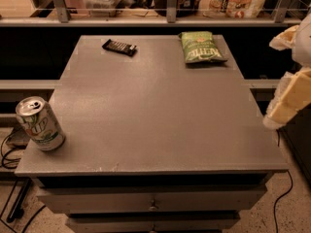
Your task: Move rxbar chocolate near 7up can
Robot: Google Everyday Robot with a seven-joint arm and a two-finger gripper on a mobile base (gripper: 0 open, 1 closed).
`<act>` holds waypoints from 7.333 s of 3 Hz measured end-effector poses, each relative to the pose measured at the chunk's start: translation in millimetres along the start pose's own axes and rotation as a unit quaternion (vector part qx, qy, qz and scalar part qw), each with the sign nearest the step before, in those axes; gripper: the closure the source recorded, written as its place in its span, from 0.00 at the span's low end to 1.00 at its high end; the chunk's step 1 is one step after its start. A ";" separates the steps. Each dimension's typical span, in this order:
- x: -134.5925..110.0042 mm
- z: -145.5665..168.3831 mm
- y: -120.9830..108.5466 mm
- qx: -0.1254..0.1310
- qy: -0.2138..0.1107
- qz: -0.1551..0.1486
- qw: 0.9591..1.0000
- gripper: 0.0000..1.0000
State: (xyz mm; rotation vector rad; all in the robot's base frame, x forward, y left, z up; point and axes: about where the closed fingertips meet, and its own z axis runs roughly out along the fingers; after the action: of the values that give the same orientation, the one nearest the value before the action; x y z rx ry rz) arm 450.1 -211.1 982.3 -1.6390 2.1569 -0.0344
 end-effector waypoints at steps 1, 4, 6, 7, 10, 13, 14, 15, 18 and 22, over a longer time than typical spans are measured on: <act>-24.0 11.1 -24.2 0.023 -0.104 0.029 0.994 0.00; -130.9 95.8 -121.9 0.000 -0.253 0.083 0.964 0.00; -158.1 124.3 -145.2 0.012 -0.248 0.077 0.966 0.00; -178.4 153.1 -160.0 0.021 -0.249 0.074 0.965 0.00; -258.2 254.4 -190.7 -0.003 -0.299 0.077 0.951 0.00; -306.9 295.4 -192.4 -0.029 -0.331 0.103 0.938 0.00; -326.4 311.2 -196.1 -0.034 -0.349 0.129 0.928 0.00; -334.2 321.0 -201.0 -0.033 -0.360 0.150 0.920 0.00; -337.6 350.1 -228.2 -0.041 -0.386 0.199 0.900 0.23; -339.8 346.2 -230.0 -0.041 -0.386 0.198 0.900 1.00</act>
Offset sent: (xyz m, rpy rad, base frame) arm 0.1209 0.0583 0.0103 0.5373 -0.2203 -0.0641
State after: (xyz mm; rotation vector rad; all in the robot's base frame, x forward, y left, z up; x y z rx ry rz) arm 852.0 114.8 839.2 -0.9576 1.7986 0.7133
